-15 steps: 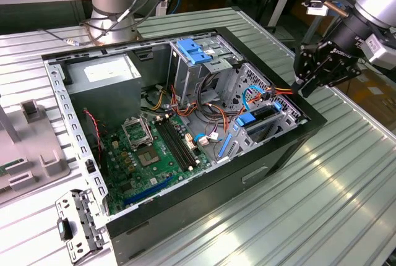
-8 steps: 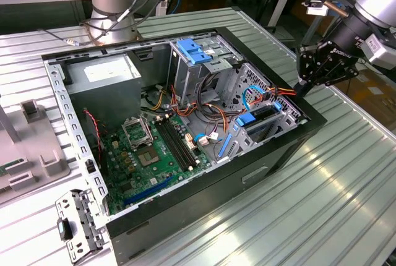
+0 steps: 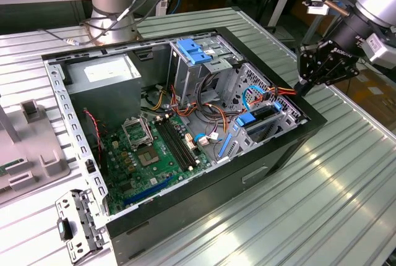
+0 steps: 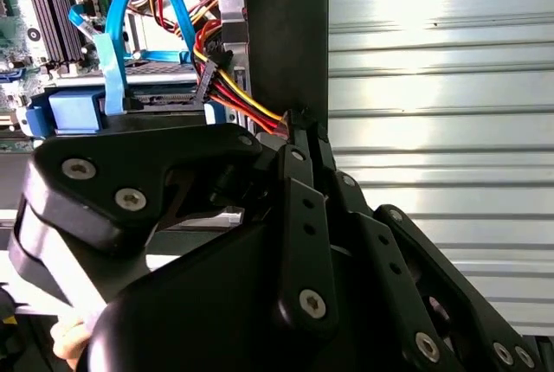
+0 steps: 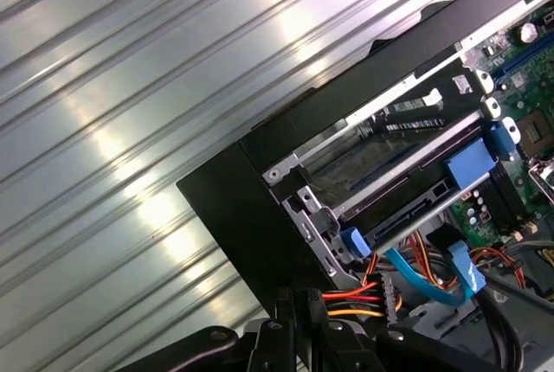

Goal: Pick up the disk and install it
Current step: 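Insert the first disk wire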

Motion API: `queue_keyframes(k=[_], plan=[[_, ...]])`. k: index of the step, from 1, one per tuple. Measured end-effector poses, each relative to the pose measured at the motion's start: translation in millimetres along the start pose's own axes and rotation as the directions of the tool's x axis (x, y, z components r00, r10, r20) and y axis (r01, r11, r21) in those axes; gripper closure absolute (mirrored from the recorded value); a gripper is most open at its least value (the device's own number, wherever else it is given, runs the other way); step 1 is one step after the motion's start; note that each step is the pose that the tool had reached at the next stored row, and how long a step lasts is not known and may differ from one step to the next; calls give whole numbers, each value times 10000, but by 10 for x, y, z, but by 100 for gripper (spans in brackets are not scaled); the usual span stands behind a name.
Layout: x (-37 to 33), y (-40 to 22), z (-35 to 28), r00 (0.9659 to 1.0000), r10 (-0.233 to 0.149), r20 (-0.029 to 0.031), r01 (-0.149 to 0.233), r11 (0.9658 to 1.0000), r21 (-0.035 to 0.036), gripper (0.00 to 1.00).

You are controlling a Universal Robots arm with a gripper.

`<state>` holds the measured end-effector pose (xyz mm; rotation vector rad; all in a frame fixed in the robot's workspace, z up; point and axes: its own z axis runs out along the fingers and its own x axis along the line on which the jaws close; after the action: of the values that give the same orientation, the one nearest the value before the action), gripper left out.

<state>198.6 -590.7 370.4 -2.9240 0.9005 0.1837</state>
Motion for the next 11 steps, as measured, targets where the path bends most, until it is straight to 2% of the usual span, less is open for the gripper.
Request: queue_keyframes(k=[11], plan=[[-21, -6, -155, 9999, -24, 138, 21, 9998, 201, 83]])
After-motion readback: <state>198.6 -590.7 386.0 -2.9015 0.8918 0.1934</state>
